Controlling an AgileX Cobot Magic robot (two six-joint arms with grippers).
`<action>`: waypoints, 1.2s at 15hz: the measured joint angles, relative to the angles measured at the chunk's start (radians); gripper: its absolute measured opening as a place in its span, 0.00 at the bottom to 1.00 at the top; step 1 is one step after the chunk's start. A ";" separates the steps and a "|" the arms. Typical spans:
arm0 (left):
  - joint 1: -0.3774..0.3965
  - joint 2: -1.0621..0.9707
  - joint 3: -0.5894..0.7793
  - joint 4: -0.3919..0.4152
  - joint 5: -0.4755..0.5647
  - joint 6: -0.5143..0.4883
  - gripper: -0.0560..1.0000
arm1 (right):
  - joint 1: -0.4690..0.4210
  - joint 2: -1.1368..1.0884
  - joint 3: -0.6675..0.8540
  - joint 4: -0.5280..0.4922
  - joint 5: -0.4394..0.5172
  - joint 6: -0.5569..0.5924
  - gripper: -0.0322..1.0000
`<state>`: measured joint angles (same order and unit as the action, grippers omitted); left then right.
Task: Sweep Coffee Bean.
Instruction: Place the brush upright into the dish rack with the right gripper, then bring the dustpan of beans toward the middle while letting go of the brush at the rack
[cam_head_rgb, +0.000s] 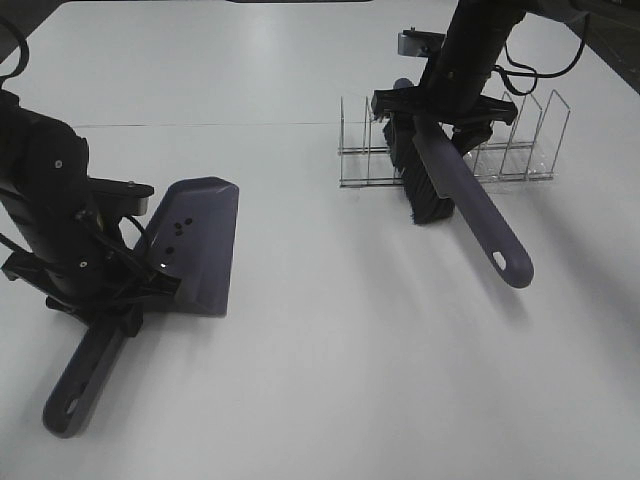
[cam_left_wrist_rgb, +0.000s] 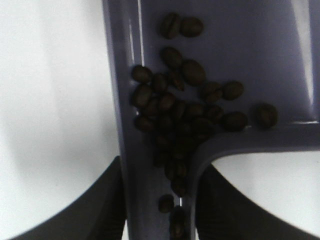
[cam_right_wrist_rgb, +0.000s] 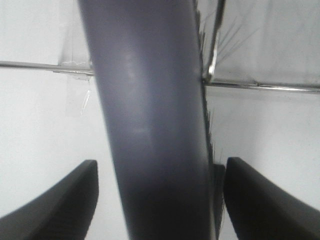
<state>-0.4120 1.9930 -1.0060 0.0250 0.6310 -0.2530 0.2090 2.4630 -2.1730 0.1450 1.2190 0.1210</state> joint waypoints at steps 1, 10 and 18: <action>0.000 0.000 0.000 0.000 0.000 0.000 0.38 | 0.000 -0.001 0.000 0.000 0.000 0.000 0.61; 0.000 0.000 -0.011 0.000 0.010 0.001 0.38 | 0.000 -0.113 0.000 -0.044 0.002 0.000 0.60; 0.003 0.100 -0.206 0.008 0.071 0.025 0.38 | 0.000 -0.323 0.038 -0.044 0.004 -0.004 0.60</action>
<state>-0.4090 2.0930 -1.2120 0.0330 0.7020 -0.2280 0.2090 2.1400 -2.1350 0.1010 1.2230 0.1170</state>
